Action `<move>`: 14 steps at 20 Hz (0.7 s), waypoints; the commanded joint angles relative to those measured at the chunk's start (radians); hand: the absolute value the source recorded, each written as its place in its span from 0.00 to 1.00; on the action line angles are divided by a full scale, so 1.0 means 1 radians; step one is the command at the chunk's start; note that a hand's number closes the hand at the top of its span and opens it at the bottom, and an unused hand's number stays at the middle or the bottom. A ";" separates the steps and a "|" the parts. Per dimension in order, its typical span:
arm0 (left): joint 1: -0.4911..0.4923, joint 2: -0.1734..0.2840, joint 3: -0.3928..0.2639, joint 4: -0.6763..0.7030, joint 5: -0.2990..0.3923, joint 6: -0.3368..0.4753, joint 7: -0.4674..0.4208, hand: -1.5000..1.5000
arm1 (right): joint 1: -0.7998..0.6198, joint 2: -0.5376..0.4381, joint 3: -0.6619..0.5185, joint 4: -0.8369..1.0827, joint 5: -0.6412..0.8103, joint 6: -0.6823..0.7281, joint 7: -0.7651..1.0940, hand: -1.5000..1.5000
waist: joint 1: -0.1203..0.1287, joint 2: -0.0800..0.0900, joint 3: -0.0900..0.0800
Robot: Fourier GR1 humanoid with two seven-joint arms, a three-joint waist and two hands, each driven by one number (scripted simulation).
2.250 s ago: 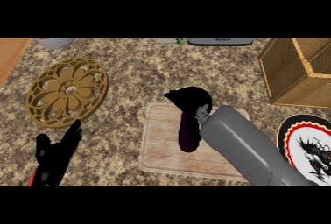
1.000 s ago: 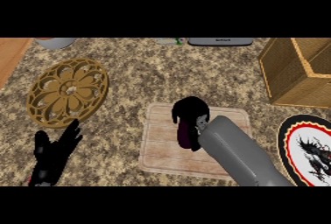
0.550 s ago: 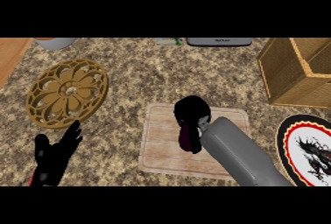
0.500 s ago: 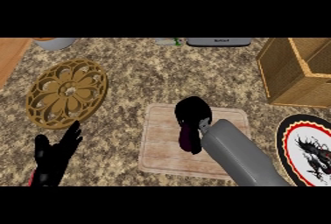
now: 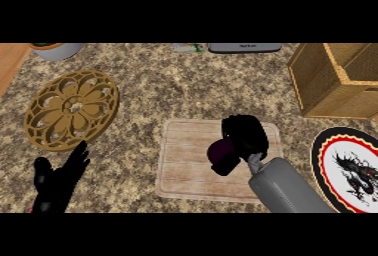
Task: Pick the eggplant from the cutting board and place it in the basket
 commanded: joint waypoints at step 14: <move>0.047 -0.016 -0.012 -0.002 -0.010 0.005 0.061 0.50 | -0.028 0.043 -0.427 -0.771 -0.224 -0.130 0.299 1.00 | 0.002 0.009 -0.011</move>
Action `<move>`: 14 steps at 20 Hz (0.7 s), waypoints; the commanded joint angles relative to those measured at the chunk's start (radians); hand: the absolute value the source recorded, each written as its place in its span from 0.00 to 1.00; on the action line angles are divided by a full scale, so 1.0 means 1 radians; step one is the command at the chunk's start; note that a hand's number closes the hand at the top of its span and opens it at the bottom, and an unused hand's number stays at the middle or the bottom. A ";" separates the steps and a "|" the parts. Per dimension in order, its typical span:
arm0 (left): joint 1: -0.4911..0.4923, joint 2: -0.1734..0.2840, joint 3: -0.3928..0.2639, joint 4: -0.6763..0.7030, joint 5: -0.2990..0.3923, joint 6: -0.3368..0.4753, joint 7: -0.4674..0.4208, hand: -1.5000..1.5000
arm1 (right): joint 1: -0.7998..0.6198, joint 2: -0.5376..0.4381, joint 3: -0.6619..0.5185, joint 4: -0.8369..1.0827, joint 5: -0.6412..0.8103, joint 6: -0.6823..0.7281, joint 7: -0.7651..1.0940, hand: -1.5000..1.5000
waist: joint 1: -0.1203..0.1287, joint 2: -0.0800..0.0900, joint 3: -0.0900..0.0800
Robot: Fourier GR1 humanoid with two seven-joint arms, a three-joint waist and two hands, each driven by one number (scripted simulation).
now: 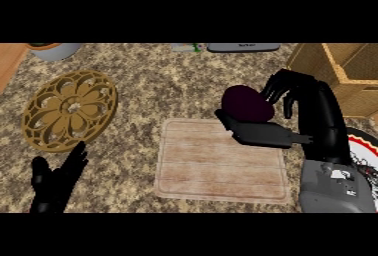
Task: Pick the eggplant from the cutting board and place it in the basket
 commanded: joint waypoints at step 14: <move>0.018 -0.026 -0.014 0.076 -0.035 -0.022 -0.038 0.50 | -0.404 -0.361 -0.516 0.177 -0.268 0.255 0.169 1.00 | 0.036 0.014 -0.009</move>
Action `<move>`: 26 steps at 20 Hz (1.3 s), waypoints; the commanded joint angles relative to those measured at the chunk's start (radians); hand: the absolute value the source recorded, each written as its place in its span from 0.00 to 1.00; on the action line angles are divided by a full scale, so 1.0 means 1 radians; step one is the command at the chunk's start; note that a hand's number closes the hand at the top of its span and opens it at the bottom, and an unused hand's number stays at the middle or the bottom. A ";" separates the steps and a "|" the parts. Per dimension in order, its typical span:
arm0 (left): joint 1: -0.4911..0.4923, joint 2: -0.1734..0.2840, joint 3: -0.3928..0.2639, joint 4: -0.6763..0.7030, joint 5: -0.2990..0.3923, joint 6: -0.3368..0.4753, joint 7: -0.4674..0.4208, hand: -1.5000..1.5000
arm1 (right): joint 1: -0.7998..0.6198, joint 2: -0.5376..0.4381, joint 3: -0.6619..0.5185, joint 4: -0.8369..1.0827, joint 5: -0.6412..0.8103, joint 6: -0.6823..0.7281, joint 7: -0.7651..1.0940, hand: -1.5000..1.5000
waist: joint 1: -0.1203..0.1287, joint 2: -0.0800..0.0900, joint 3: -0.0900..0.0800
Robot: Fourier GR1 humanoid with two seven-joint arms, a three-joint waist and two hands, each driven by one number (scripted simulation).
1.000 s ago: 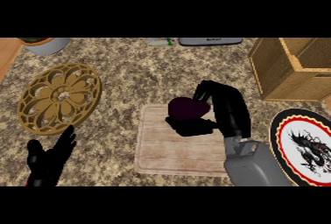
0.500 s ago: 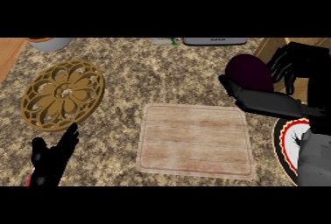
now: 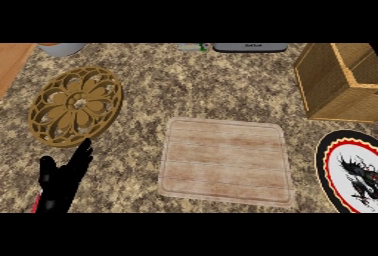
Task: Pick the eggplant from the cutting board and place it in the basket
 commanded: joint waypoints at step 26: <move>0.020 -0.018 0.009 0.008 -0.021 -0.027 0.064 0.50 | -0.120 -0.170 -0.248 1.015 -0.141 -0.232 -0.699 1.00 | 0.022 0.013 -0.007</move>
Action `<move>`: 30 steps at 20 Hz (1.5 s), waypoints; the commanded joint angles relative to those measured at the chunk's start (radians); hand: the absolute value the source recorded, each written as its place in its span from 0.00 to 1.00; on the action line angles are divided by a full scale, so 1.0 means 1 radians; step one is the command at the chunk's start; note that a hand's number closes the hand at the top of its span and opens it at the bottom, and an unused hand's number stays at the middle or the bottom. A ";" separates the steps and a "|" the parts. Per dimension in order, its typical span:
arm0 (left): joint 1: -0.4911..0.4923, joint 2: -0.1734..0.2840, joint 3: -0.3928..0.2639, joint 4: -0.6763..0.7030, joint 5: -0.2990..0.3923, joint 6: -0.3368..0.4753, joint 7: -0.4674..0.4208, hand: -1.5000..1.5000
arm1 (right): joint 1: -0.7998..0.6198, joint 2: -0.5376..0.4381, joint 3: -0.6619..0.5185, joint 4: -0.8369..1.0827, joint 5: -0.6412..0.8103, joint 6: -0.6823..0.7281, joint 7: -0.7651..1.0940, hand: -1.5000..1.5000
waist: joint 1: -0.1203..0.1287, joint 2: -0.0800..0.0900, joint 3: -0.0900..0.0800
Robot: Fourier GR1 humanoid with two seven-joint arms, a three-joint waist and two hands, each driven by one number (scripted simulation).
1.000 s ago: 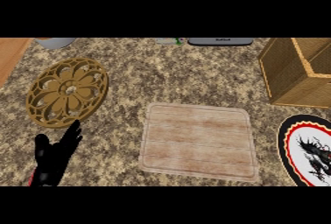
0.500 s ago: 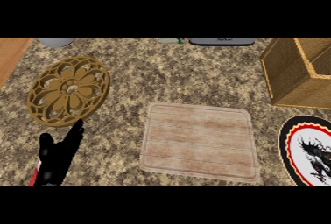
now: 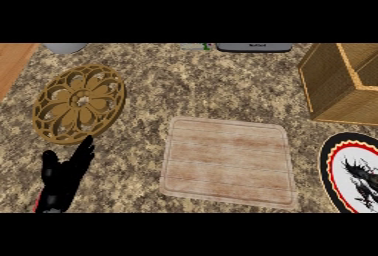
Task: Pick the eggplant from the cutting board and place it in the basket
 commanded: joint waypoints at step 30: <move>-0.017 0.007 0.049 0.049 0.008 -0.042 0.070 0.50 | 0.045 -0.363 -0.155 0.467 -0.054 -0.098 -0.323 0.00 | -0.018 0.003 -0.009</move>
